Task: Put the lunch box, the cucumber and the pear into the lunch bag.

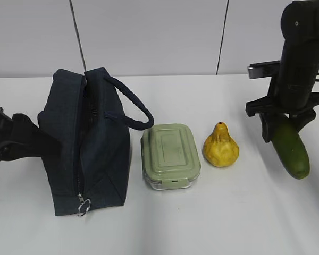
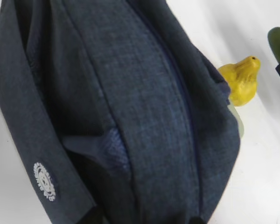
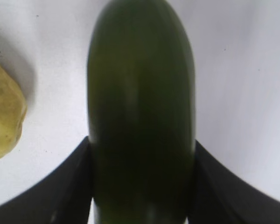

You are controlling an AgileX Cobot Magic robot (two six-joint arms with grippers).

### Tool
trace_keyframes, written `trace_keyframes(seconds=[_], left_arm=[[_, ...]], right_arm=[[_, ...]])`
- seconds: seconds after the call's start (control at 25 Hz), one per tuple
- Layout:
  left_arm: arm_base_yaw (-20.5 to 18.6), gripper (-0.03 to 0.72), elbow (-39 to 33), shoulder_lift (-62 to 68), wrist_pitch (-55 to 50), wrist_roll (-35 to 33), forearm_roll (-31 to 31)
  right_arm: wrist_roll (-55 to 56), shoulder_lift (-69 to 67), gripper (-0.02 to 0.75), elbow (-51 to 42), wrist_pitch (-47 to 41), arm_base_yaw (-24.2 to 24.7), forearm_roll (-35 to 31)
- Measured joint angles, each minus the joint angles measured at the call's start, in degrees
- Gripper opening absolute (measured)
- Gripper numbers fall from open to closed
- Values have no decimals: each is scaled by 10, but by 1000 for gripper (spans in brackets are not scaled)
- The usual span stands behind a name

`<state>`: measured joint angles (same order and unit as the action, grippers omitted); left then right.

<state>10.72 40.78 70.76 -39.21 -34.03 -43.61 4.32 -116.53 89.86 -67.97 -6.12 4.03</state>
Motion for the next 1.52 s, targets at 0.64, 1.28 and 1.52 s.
trace_keyframes(seconds=[0.64,1.28,1.52], left_arm=[[0,4,0,22,18,0,-26],[0,4,0,22,19,0,-26],[0,4,0,22,21,0,-26]], right_arm=[[0,7,384,0,1,0,0],[-133,139,384,19,15,-3,-260],[-206,148,384,21,49,-65,-391]])
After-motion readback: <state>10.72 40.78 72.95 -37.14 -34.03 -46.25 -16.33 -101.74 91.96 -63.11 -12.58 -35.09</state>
